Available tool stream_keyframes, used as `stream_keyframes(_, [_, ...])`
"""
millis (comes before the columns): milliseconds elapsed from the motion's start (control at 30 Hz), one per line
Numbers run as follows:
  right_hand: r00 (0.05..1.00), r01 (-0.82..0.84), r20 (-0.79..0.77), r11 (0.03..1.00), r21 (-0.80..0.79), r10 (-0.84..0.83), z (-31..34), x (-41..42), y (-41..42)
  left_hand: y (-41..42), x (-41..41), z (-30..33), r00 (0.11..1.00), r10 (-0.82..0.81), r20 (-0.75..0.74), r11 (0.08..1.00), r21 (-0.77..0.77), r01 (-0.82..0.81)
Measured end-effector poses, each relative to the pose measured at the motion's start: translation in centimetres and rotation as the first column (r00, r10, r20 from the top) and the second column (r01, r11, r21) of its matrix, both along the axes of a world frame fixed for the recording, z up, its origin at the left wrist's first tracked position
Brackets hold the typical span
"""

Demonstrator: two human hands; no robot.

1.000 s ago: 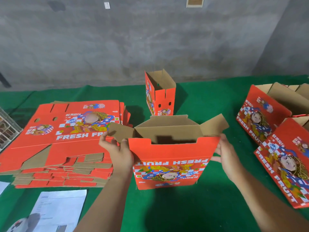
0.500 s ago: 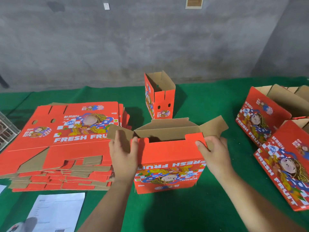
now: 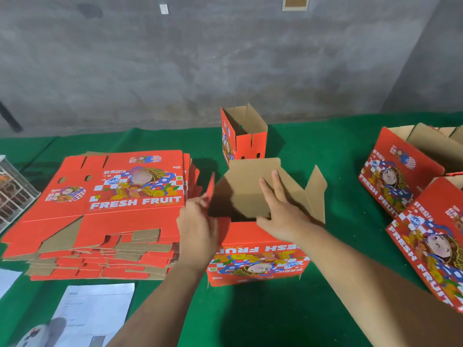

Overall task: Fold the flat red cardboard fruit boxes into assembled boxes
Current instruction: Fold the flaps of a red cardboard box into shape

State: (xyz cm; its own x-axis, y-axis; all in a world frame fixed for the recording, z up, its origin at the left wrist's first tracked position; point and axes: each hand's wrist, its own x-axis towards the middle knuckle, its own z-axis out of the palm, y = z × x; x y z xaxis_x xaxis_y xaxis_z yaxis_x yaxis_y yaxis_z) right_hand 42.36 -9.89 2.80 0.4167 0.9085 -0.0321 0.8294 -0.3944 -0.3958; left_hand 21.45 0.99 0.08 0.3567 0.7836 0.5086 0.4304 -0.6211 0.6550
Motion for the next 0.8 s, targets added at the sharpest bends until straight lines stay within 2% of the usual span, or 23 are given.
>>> stream_keyframes(67, [1.0, -0.017, 0.001, 0.999, -0.032, 0.017, -0.6, -0.3, 0.0, -0.3, -0.3, 0.0, 0.994, -0.093, -0.053, 0.996, -0.008, 0.093])
stream_keyframes(133, [1.0, -0.016, 0.019, 1.0, -0.009, 0.016, -0.7, -0.6, 0.1, -0.3, -0.8, 0.2, 0.966, -0.16, -0.205, 0.985, 0.026, 0.169])
stream_keyframes(200, [0.998, 0.003, 0.055, 0.997, 0.081, -0.008, -0.2, -1.1, -0.3, 0.1, -1.3, 0.4, 0.897, -0.201, -0.394, 0.973, 0.029, 0.231])
stream_keyframes(233, [0.994, -0.001, 0.106, 0.983, 0.182, -0.019, -0.1, -1.5, -0.8, 0.3, -1.4, 0.6, 0.866, -0.227, -0.445, 0.969, -0.018, 0.245])
stream_keyframes(267, [0.983, -0.013, 0.175, 0.944, 0.33, -0.048, 0.0, -1.9, -1.4, 0.4, -1.4, 0.8, 0.849, -0.251, -0.465, 0.966, -0.069, 0.248])
stream_keyframes(333, [0.942, 0.003, 0.265, 0.797, 0.603, -0.205, 0.2, -2.5, -2.9, 0.8, -1.0, 0.9, 0.833, -0.267, -0.485, 0.964, -0.122, 0.238])
stream_keyframes(400, [0.899, 0.148, 0.177, 0.659, 0.737, -0.4, -0.1, -2.4, -4.6, 1.1, -0.6, 1.0, 0.814, -0.281, -0.508, 0.959, -0.178, 0.22])
stream_keyframes(467, [0.896, 0.283, 0.033, 0.628, 0.725, -0.443, -0.6, -1.8, -5.9, 1.3, -0.1, 1.2, 0.778, -0.308, -0.548, 0.947, -0.258, 0.192])
stream_keyframes(533, [0.933, 0.318, -0.072, 0.714, 0.624, -0.353, -2.0, -1.7, -6.8, 1.5, 0.4, 1.6, 0.729, -0.303, -0.614, 0.947, -0.281, 0.158])
stream_keyframes(600, [0.956, 0.264, -0.043, 0.785, 0.561, -0.291, -3.2, -1.7, -7.3, 1.9, 0.9, 1.9, 0.692, -0.26, -0.674, 0.961, -0.246, 0.122])
stream_keyframes(800, [0.955, 0.239, 0.011, 0.787, 0.569, -0.298, -4.1, -1.7, -7.7, 2.0, 1.6, 1.7, 0.733, -0.152, -0.663, 0.98, -0.196, 0.026])
